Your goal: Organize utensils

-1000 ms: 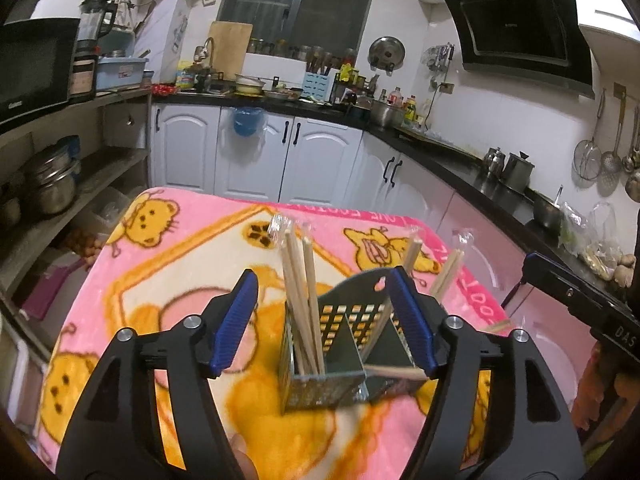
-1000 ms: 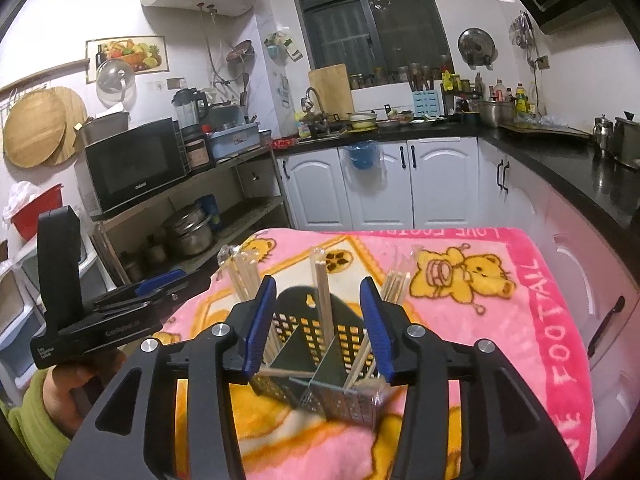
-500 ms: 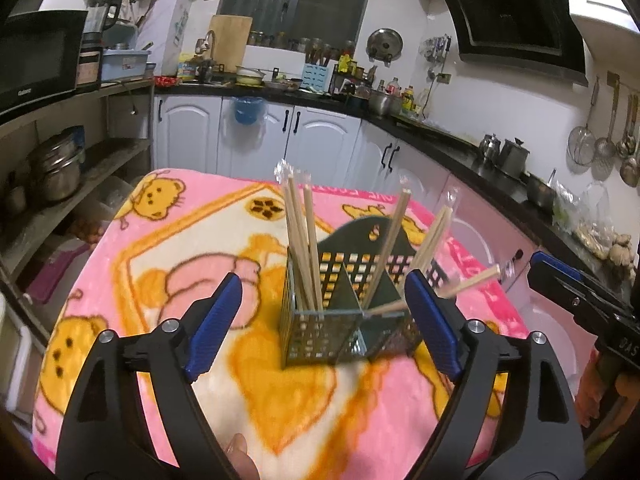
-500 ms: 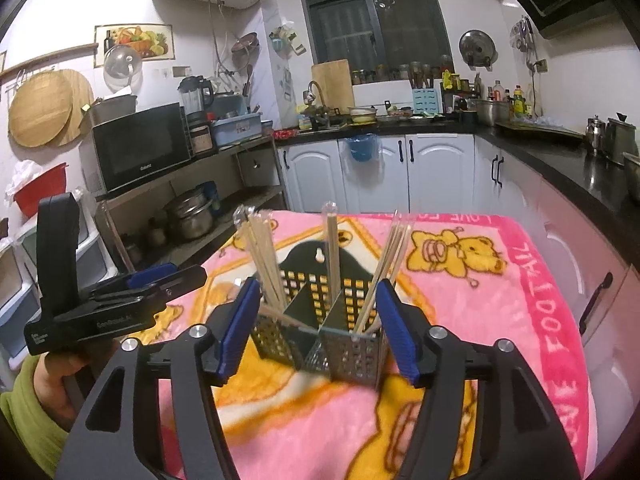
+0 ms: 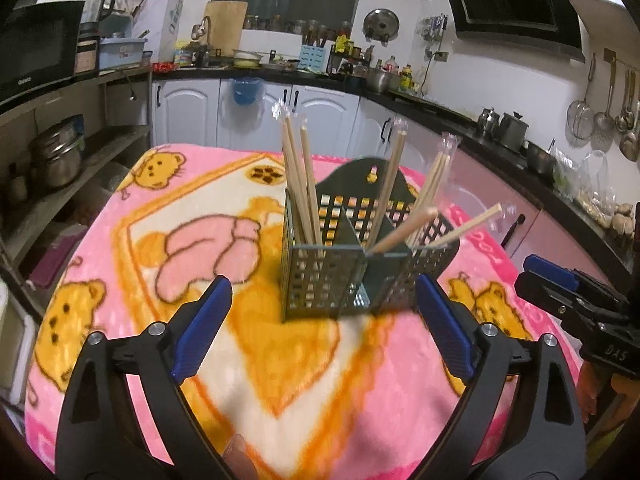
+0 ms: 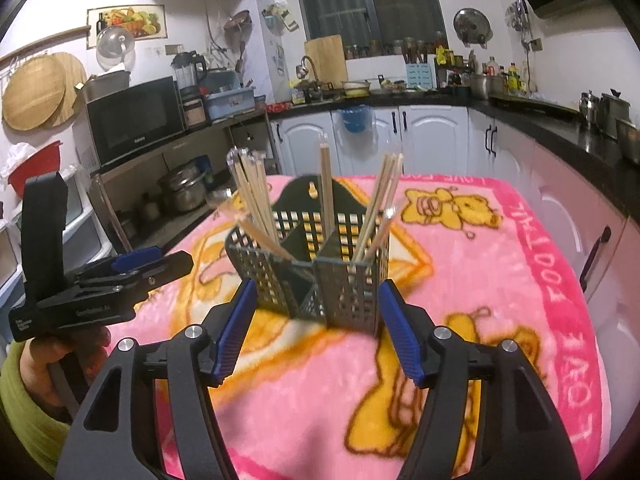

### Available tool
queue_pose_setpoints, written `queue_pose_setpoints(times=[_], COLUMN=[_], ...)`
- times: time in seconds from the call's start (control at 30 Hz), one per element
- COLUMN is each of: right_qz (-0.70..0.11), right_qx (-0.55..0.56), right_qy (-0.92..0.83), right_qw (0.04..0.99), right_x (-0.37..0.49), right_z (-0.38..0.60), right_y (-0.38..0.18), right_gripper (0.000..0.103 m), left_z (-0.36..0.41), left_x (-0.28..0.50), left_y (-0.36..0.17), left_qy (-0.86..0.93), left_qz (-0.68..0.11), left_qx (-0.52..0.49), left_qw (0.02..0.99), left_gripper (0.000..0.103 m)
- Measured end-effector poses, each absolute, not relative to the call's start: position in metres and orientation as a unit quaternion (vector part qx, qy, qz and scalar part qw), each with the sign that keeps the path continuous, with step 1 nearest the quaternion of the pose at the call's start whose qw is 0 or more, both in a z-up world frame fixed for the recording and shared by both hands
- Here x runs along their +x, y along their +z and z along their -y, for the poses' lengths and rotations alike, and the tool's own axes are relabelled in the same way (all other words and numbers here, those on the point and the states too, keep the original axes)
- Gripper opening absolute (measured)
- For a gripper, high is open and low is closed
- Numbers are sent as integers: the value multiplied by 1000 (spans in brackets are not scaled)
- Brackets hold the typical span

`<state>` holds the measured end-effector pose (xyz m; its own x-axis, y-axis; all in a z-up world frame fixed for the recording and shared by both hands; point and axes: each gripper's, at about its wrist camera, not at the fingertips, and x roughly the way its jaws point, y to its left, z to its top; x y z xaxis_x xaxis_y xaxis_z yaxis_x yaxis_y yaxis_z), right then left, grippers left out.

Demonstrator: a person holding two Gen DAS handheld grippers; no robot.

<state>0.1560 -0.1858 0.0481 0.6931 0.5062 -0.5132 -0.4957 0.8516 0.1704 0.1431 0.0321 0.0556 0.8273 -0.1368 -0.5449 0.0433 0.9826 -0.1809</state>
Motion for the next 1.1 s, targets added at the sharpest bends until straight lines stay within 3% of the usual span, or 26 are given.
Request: queue_pose_setpoints(times=[0.23,0.73,1.1], right_qz=[-296,-289,-230], right_qx=[8,1,-5], right_qy=[264,249,224], right_qw=[918,924,947], right_x=[151,138,128], right_z=[189,189,194], right_y=[30,4,-3], right_gripper=[63,83,95], left_z=[-30,-29,-25], left_x=[134,123,111], left_y=[38,23,17], left_qy=[-45,-39,-26], left_qz=[-295,-289,-252], left_qx=[-84,-101,-89], left_qw=[951,951,963], left_gripper=[91,92,92])
